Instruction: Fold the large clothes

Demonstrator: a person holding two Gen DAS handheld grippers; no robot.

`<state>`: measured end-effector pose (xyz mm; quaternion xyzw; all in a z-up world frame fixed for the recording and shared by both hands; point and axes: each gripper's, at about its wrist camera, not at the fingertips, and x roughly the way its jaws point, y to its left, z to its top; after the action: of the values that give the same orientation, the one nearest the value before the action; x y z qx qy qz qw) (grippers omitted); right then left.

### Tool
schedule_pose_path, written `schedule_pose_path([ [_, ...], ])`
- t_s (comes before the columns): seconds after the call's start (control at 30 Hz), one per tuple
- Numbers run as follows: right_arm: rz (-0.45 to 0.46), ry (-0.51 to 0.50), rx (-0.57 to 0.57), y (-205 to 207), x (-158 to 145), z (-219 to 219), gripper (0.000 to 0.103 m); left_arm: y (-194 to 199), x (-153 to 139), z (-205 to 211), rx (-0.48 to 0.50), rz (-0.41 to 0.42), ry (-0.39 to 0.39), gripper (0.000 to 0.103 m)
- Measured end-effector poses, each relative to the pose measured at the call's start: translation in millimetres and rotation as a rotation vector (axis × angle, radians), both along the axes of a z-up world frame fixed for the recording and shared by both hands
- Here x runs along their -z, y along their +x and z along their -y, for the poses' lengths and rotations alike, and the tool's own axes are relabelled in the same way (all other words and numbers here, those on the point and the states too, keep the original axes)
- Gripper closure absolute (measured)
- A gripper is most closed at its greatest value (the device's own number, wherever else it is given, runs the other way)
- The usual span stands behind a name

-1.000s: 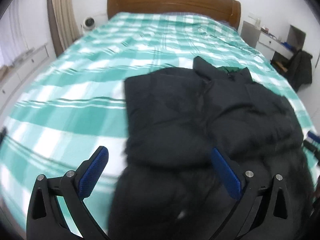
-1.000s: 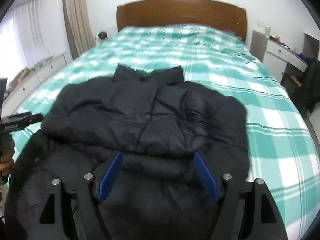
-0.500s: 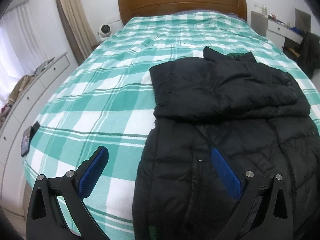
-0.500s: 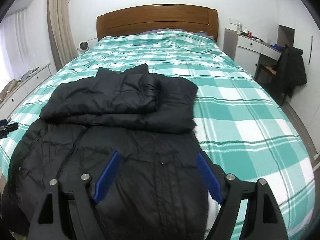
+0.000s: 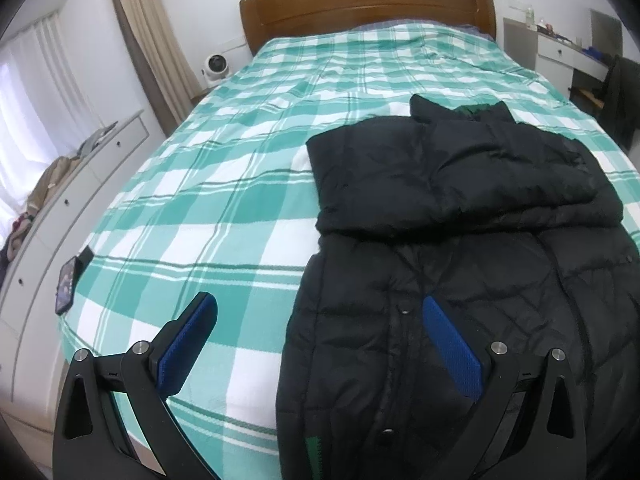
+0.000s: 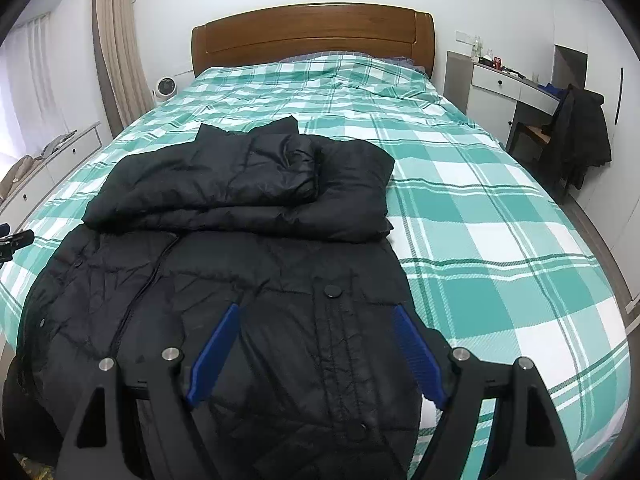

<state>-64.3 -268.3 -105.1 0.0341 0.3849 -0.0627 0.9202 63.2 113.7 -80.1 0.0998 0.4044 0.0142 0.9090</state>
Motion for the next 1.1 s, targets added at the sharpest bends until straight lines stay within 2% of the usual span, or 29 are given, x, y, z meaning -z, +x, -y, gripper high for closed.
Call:
schedule_pose_path([
  [0.27, -0.012, -0.008, 0.007, -3, 2, -3, 0.022, -3, 2, -4, -0.016, 0.001, 0.002, 0.001],
  [0.57, -0.044, -0.062, 0.002, -2, -2, -17, 0.022, -3, 7, 2, -0.009, -0.011, 0.010, 0.001],
  [1.1, -0.104, -0.247, 0.033, 2, -16, -30, 0.022, -6, 12, 12, 0.010, -0.037, 0.006, 0.001],
])
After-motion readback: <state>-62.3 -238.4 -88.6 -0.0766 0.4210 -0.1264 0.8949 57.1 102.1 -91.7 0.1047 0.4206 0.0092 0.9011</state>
